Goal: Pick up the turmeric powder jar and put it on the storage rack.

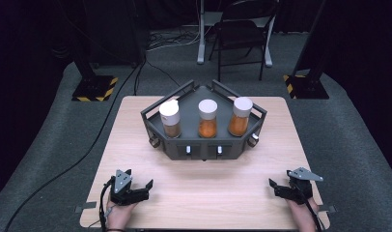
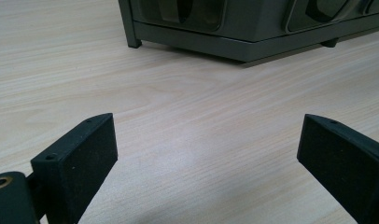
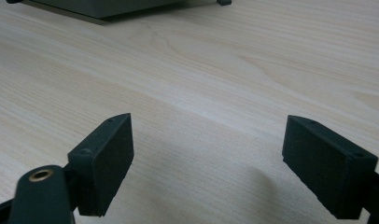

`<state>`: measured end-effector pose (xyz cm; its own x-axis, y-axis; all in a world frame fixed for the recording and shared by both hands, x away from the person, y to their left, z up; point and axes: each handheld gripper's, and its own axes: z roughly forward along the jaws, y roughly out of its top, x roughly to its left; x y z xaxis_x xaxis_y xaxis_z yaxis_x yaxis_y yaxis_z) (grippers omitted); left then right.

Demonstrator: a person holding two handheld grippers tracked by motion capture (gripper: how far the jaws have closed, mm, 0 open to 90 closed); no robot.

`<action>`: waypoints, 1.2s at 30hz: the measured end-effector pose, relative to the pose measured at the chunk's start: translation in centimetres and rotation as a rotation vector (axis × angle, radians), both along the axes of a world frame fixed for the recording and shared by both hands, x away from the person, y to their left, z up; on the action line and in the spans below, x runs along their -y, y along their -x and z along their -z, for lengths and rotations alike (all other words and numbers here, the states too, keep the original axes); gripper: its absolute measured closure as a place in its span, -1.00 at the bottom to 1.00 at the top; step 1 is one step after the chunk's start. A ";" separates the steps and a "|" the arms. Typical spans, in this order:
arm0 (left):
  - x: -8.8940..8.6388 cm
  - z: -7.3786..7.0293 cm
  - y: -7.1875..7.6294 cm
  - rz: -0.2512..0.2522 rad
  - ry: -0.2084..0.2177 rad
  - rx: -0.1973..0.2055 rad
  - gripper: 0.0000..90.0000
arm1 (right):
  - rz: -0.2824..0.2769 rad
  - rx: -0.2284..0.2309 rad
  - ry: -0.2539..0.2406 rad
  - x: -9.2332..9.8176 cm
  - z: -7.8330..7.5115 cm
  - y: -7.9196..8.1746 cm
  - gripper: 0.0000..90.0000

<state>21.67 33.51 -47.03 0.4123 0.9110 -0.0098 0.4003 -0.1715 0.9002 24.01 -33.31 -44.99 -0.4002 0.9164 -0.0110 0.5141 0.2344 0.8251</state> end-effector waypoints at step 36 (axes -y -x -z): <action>0.0 0.0 -0.1 0.000 -0.001 -0.003 -0.89 | -0.007 -0.006 0.009 -0.1 -0.1 -0.1 -0.66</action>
